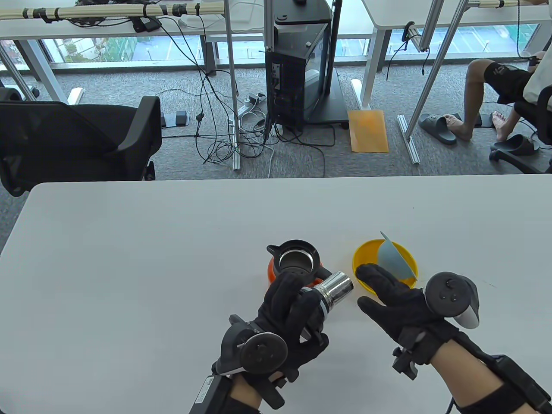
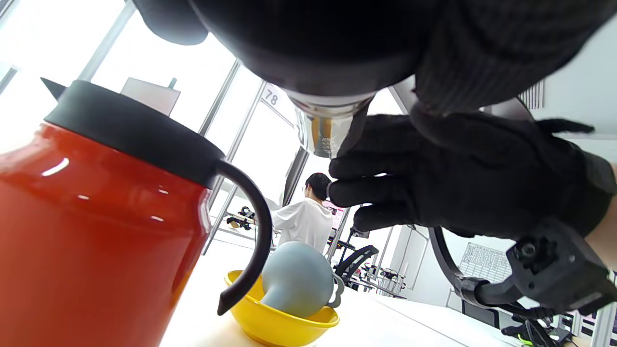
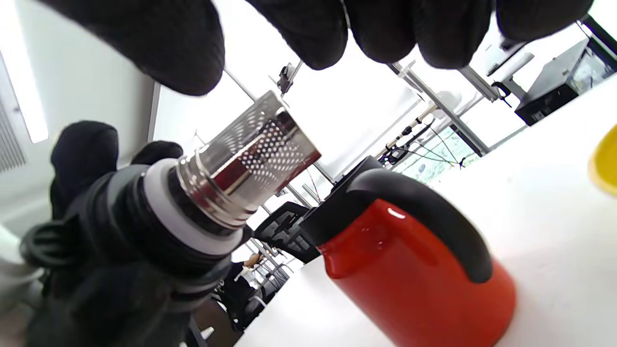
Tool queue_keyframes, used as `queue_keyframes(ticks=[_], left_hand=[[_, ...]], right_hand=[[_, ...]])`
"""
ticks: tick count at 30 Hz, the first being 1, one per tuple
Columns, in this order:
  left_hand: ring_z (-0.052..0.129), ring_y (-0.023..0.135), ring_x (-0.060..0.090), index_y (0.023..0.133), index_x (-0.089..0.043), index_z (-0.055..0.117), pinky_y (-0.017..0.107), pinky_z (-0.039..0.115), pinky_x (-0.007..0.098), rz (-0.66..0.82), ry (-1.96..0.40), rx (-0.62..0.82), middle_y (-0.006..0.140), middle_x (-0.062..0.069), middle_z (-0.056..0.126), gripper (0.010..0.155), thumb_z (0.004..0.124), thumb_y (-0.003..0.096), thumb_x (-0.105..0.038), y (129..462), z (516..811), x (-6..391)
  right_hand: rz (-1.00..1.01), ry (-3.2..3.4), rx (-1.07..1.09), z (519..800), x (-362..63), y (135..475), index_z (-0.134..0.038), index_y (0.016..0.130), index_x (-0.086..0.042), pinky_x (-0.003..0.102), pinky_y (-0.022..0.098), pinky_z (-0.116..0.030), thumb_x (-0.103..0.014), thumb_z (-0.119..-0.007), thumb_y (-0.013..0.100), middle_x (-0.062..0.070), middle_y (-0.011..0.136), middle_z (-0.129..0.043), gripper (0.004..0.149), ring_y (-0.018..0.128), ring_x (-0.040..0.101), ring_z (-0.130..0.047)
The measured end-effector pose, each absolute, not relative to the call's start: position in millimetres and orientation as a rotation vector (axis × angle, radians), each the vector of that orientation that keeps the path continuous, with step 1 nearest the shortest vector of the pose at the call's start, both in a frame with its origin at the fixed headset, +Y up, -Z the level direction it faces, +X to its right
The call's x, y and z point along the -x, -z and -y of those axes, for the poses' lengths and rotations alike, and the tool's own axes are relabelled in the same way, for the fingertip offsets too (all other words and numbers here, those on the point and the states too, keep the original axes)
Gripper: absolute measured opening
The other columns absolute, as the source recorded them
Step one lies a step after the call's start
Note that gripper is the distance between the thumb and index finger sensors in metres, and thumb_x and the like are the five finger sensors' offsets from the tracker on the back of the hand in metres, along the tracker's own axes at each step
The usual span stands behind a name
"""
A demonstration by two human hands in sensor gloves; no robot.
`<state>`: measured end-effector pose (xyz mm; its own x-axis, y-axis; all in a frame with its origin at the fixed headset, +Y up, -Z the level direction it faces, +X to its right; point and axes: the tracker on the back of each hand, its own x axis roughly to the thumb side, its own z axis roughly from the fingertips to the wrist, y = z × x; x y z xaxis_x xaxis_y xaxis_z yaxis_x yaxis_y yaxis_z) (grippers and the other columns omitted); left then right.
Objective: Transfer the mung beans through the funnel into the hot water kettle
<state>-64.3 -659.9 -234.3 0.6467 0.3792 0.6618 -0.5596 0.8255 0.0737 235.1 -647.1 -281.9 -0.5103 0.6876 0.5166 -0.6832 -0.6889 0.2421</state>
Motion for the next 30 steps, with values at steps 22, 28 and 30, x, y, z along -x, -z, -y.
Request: queue_keyframes(ticks=[22,28,30], left_hand=[[0.024,0.109,0.045,0.105,-0.054,0.015,0.079,0.056,0.055,0.474,-0.536,-0.190,0.115,0.005,0.004,0.093,0.083,0.0430,-0.065,270.7,622.8,108.6],[0.032,0.108,0.044,0.107,-0.053,0.026,0.080,0.054,0.053,0.430,-0.507,-0.079,0.117,0.009,0.014,0.090,0.084,0.0402,-0.067,304.6,609.1,92.4],[0.036,0.108,0.044,0.107,-0.053,0.030,0.079,0.054,0.052,0.430,-0.488,-0.052,0.118,0.009,0.018,0.089,0.085,0.0387,-0.068,315.0,607.2,84.5]], right_hand=[[0.019,-2.881,-0.769,767.0,-285.9,228.0,-0.037,0.114,-0.008,0.079,0.054,-0.009,-0.051,-0.075,0.051,0.032,0.108,-0.010,0.085,0.089,0.061,0.006],[0.015,-2.842,-0.756,766.8,-287.2,228.5,-0.036,0.114,-0.007,0.080,0.054,-0.009,-0.051,-0.075,0.051,0.033,0.107,-0.010,0.086,0.089,0.061,0.006],[0.011,-2.827,-0.747,766.7,-289.0,228.3,-0.036,0.114,-0.007,0.080,0.054,-0.009,-0.051,-0.075,0.052,0.033,0.107,-0.011,0.086,0.089,0.061,0.005]])
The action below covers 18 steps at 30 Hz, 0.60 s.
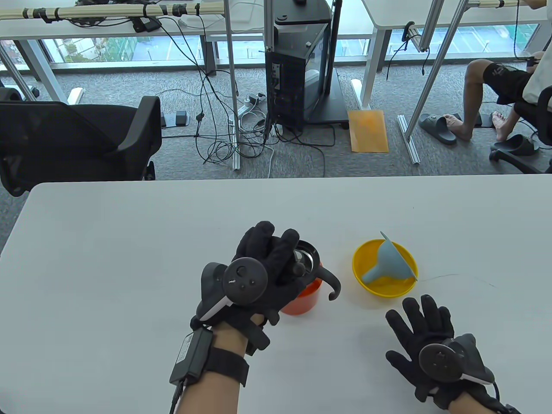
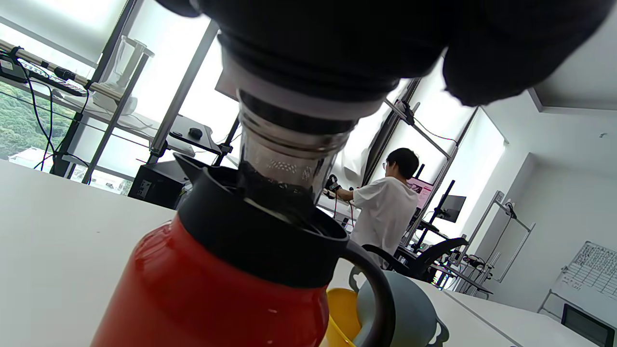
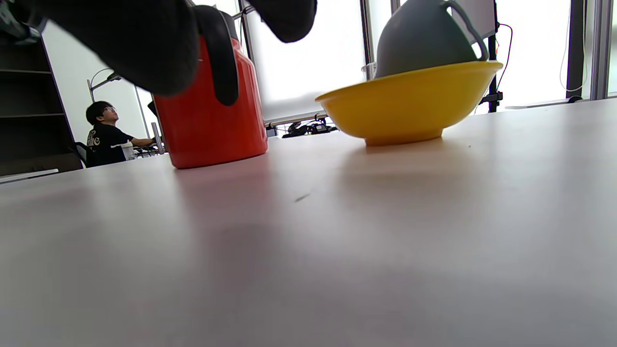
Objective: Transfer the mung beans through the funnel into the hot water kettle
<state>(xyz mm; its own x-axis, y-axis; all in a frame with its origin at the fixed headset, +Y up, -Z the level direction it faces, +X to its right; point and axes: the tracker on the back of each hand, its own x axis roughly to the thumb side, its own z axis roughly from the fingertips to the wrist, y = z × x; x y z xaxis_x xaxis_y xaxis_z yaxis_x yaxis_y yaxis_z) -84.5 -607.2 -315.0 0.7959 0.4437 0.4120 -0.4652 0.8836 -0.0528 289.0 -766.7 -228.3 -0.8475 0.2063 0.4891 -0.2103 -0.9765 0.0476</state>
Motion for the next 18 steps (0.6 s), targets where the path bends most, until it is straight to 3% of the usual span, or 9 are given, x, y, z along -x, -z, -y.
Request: queue_keyframes(ticks=[18], left_hand=[[0.044,0.107,0.042,0.105,-0.049,0.051,0.081,0.053,0.052,0.411,-0.312,0.202,0.118,0.005,0.034,0.083,0.092,0.0339,-0.063,374.9,634.7,35.8]], right_hand=[[-0.073,-2.725,-0.727,770.5,-294.5,232.2,-0.037,0.114,-0.006,0.080,0.054,-0.011,-0.050,-0.075,0.052,0.034,0.107,-0.012,0.085,0.089,0.062,0.004]])
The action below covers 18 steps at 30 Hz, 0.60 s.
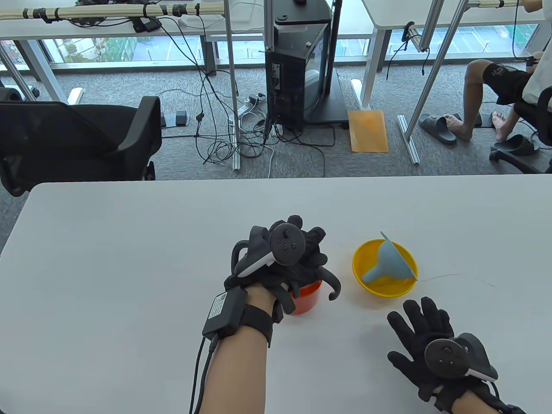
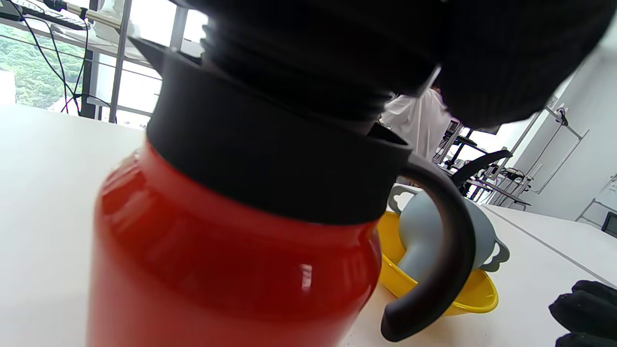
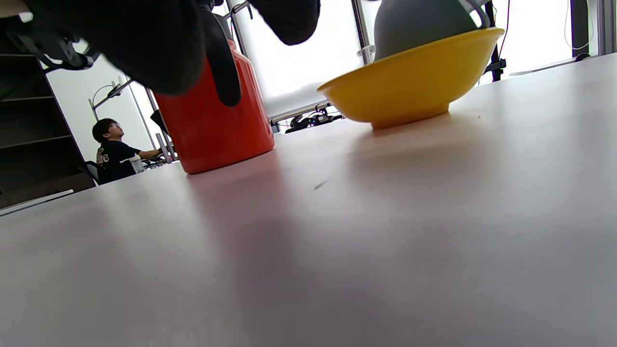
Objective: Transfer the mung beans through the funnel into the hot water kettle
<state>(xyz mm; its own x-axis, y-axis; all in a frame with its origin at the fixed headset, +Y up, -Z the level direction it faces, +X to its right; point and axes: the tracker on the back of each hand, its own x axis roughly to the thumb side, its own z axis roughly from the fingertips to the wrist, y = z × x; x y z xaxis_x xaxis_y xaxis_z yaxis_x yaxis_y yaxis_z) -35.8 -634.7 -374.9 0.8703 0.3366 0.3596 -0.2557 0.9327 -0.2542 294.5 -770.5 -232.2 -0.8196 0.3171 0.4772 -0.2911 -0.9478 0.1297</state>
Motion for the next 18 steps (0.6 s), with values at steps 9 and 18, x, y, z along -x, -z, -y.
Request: queue_keyframes(ticks=[9,18], left_hand=[[0.045,0.106,0.041,0.103,-0.047,0.058,0.079,0.042,0.059,0.408,-0.247,0.226,0.118,0.001,0.037,0.077,0.091,0.0355,-0.062,377.4,642.8,25.6],[0.042,0.105,0.040,0.103,-0.045,0.059,0.079,0.029,0.063,0.439,-0.267,0.273,0.118,-0.001,0.037,0.074,0.090,0.0374,-0.060,380.1,651.2,24.6]], right_hand=[[-0.083,-2.692,-0.724,771.9,-296.1,234.2,-0.037,0.114,-0.005,0.080,0.054,-0.011,-0.049,-0.075,0.052,0.034,0.107,-0.012,0.084,0.089,0.062,0.004],[-0.097,-2.678,-0.722,772.4,-297.2,235.0,-0.038,0.114,-0.005,0.080,0.054,-0.012,-0.049,-0.075,0.052,0.034,0.107,-0.012,0.084,0.089,0.062,0.004]])
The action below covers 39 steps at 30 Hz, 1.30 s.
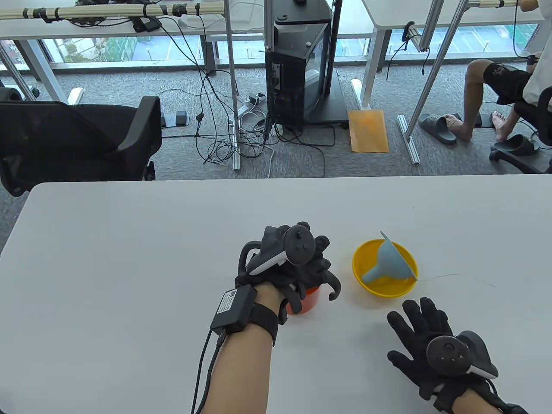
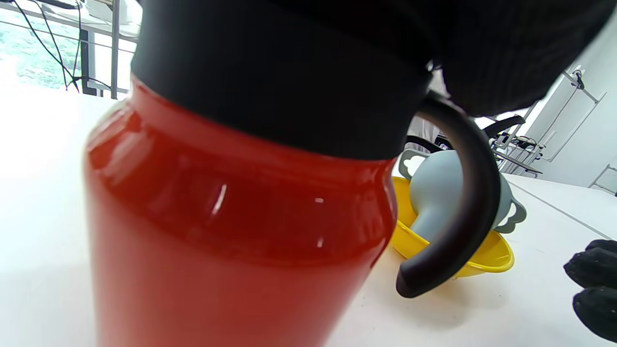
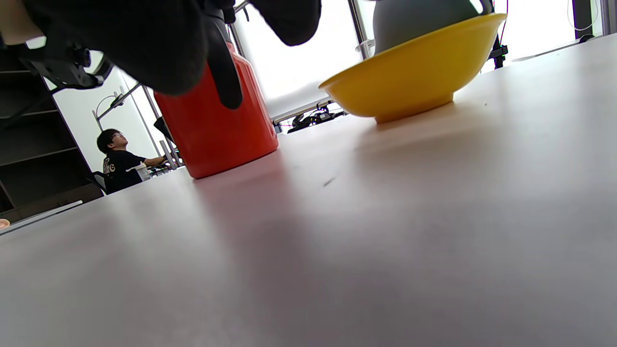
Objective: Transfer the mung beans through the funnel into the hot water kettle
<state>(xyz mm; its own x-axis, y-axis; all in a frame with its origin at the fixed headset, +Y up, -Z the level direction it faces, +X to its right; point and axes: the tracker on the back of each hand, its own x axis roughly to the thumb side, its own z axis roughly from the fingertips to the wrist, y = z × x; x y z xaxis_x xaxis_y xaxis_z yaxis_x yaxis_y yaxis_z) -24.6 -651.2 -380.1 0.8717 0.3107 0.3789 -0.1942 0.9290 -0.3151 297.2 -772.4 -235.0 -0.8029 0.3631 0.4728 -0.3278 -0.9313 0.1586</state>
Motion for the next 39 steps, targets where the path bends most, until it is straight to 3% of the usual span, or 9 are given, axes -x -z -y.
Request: queue_keyframes(ticks=[5,12,18,28,39], left_hand=[[0.040,0.107,0.039,0.105,-0.044,0.053,0.077,0.019,0.067,0.476,-0.304,0.294,0.119,-0.003,0.036,0.078,0.091,0.0373,-0.056,382.1,652.0,27.4],[0.034,0.109,0.039,0.106,-0.041,0.050,0.077,0.020,0.067,0.481,-0.328,0.359,0.118,-0.001,0.031,0.077,0.090,0.0400,-0.050,384.5,656.7,28.1],[0.015,0.110,0.039,0.107,-0.042,0.042,0.074,0.014,0.067,0.473,-0.287,0.337,0.118,-0.001,0.019,0.083,0.090,0.0399,-0.052,377.7,654.8,34.5],[0.001,0.107,0.039,0.109,-0.042,0.023,0.073,0.011,0.068,0.381,-0.224,0.233,0.116,0.001,0.004,0.087,0.077,0.0434,-0.059,309.5,656.9,82.5],[-0.002,0.106,0.039,0.110,-0.041,0.021,0.072,0.009,0.068,0.331,-0.320,0.225,0.116,0.002,0.002,0.087,0.074,0.0441,-0.060,242.5,704.1,107.7]], right_hand=[[-0.104,-2.665,-0.721,772.9,-297.7,235.3,-0.038,0.113,-0.005,0.080,0.054,-0.012,-0.049,-0.074,0.052,0.034,0.107,-0.012,0.084,0.089,0.062,0.003],[-0.111,-2.645,-0.712,773.2,-299.0,236.1,-0.040,0.113,-0.004,0.080,0.054,-0.013,-0.049,-0.074,0.052,0.035,0.107,-0.013,0.083,0.089,0.062,0.002],[-0.128,-2.646,-0.709,773.9,-299.3,236.4,-0.040,0.113,-0.004,0.080,0.054,-0.013,-0.049,-0.074,0.052,0.035,0.107,-0.013,0.083,0.089,0.062,0.002],[-0.146,-2.660,-0.697,774.5,-299.9,236.6,-0.039,0.113,-0.004,0.080,0.054,-0.013,-0.049,-0.074,0.053,0.035,0.107,-0.013,0.083,0.089,0.062,0.002],[-0.140,-2.669,-0.708,775.6,-298.9,235.7,-0.040,0.113,-0.004,0.080,0.054,-0.013,-0.049,-0.074,0.052,0.035,0.107,-0.013,0.083,0.089,0.062,0.002]])
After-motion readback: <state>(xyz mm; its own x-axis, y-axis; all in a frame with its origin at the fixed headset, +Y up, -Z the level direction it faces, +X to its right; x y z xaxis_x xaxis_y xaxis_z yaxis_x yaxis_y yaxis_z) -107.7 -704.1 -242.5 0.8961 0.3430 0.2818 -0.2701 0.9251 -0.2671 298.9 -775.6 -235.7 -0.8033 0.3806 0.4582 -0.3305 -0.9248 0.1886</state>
